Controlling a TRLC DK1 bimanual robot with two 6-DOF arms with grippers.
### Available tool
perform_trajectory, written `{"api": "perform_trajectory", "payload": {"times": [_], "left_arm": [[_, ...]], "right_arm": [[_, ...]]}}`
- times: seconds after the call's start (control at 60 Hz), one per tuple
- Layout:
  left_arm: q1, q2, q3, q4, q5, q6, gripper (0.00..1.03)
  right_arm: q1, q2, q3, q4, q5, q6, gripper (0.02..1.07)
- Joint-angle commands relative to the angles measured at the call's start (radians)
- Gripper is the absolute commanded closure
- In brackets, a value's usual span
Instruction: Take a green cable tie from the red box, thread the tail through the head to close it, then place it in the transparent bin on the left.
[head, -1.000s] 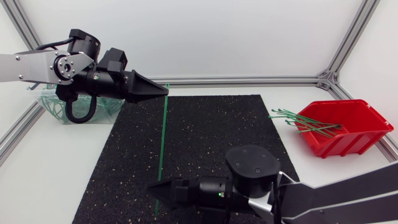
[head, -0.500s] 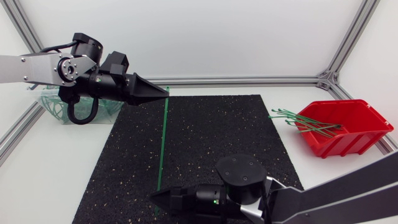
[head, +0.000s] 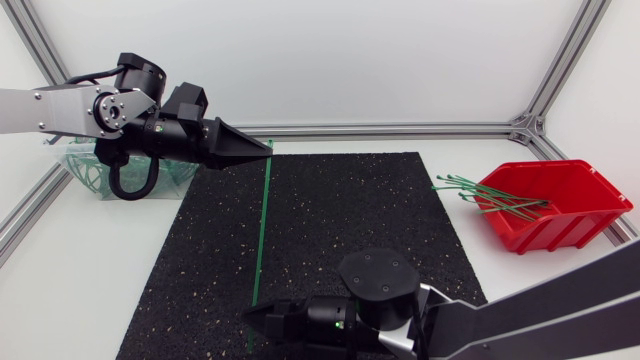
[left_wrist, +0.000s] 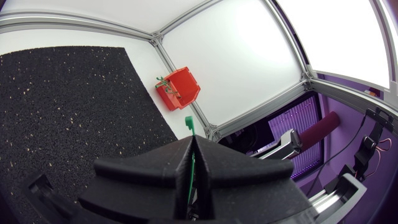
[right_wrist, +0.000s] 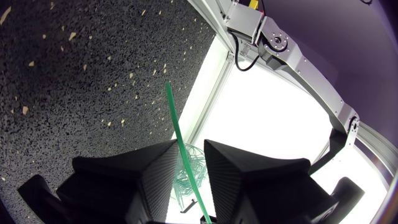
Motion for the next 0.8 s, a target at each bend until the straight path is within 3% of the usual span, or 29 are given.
{"api": "perform_trajectory", "payload": {"times": [0.0, 0.5, 0.6, 0.783], "left_arm": [[-0.007, 0.018, 0.012, -0.012, 0.004, 0.02, 1.0], [-0.006, 0.021, 0.015, -0.012, 0.004, 0.023, 1.0], [-0.004, 0.021, 0.015, -0.012, 0.004, 0.025, 1.0], [-0.007, 0.02, 0.012, -0.015, 0.004, 0.025, 1.0]], "right_arm": [[0.011, 0.02, 0.008, 0.021, 0.003, 0.0, 0.8], [0.013, 0.011, -0.033, 0.02, 0.025, -0.003, 0.83], [0.013, 0.008, -0.042, 0.02, 0.031, -0.003, 0.95], [0.017, 0.011, -0.045, 0.02, 0.042, -0.003, 1.01]]}}
